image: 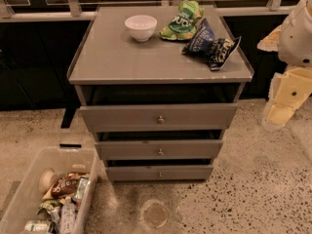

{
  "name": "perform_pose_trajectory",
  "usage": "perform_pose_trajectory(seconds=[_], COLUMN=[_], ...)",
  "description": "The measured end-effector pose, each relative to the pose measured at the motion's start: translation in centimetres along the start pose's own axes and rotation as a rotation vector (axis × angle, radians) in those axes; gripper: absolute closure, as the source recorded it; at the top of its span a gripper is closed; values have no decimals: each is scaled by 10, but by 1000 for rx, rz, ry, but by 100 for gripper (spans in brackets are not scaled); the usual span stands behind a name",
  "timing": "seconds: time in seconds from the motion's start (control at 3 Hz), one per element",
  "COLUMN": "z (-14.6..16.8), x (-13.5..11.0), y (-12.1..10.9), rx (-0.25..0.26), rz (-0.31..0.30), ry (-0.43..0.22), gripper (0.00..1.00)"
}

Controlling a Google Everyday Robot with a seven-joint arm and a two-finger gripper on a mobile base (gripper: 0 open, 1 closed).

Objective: Open bottom drawer

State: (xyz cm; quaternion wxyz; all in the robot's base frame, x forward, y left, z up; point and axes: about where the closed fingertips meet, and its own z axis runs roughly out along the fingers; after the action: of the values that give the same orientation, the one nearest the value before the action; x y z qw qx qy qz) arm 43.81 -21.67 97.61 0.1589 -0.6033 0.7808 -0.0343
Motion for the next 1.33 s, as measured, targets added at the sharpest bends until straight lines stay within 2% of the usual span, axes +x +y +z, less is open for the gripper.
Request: perform_pose_trajectory(seconds=[0.67, 1.0, 1.33], z=[4, 15, 47], x=[3, 13, 43], y=[7, 34, 73], rx=[11, 33, 52], rz=[-22, -75, -113], ry=[5, -15, -56], gripper=[0, 0, 0])
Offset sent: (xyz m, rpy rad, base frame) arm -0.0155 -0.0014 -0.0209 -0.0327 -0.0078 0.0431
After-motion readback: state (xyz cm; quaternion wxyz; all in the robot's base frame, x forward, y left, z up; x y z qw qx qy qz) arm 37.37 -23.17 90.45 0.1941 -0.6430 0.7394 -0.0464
